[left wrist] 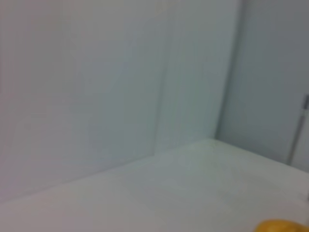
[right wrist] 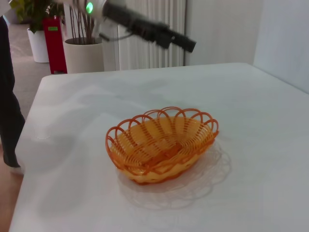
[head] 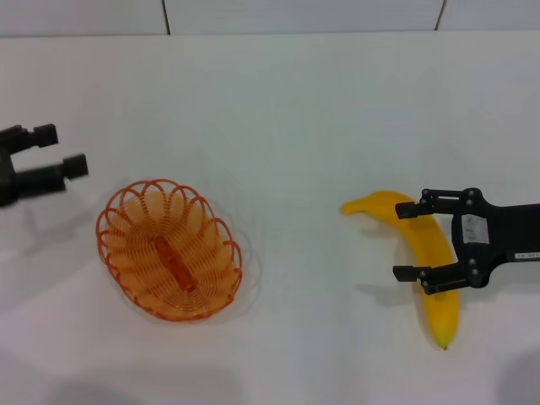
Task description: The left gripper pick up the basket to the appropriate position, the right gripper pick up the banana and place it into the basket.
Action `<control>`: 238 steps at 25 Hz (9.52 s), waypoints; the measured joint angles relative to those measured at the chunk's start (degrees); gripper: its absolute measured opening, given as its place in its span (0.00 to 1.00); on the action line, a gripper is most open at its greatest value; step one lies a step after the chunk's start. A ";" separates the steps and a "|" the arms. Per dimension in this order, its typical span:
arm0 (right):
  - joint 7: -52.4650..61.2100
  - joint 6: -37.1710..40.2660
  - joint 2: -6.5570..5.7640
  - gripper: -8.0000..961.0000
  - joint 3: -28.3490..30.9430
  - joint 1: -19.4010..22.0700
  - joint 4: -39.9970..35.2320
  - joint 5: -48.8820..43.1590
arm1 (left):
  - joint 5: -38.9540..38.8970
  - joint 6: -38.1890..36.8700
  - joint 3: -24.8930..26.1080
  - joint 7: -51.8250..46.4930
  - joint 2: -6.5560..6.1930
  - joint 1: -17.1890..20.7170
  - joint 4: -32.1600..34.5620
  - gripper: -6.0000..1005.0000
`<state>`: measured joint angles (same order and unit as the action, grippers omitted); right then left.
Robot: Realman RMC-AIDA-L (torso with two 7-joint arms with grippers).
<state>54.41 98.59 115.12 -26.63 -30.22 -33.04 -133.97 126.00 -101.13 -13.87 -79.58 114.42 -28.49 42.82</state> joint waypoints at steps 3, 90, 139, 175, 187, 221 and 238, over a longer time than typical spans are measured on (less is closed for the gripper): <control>0.00 -0.09 0.01 0.91 0.00 0.04 0.00 0.01 | 3.31 -0.08 -1.39 -11.93 -1.95 -3.68 3.85 0.85; 0.18 -0.16 0.28 0.87 -0.25 -1.68 0.18 -0.21 | 33.75 21.28 -40.50 -35.63 2.61 -26.28 -1.25 0.53; 0.88 -0.07 0.01 0.85 -0.03 -1.57 0.17 0.03 | 25.33 18.85 -40.31 -55.46 2.65 -24.96 -1.15 0.08; 0.88 0.24 0.21 0.84 0.00 -2.12 0.17 0.03 | 15.14 22.37 -40.39 -58.92 2.32 -24.40 -10.01 0.07; 0.88 0.30 0.18 0.83 0.00 -2.12 0.17 0.03 | 14.89 21.84 -40.21 -58.70 2.29 -24.35 -10.04 0.19; 0.88 1.45 -1.03 0.82 0.92 0.79 -0.04 5.01 | 2.91 7.09 -45.70 -36.15 2.18 -5.40 21.72 0.83; 1.22 2.57 -1.96 0.81 1.49 2.71 -0.32 7.24 | -3.23 7.47 -28.85 6.08 2.28 2.86 2.80 0.88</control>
<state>55.63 101.16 113.16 -25.14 -27.52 -33.36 -126.74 122.76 -93.66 -42.72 -73.50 116.71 -25.63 45.62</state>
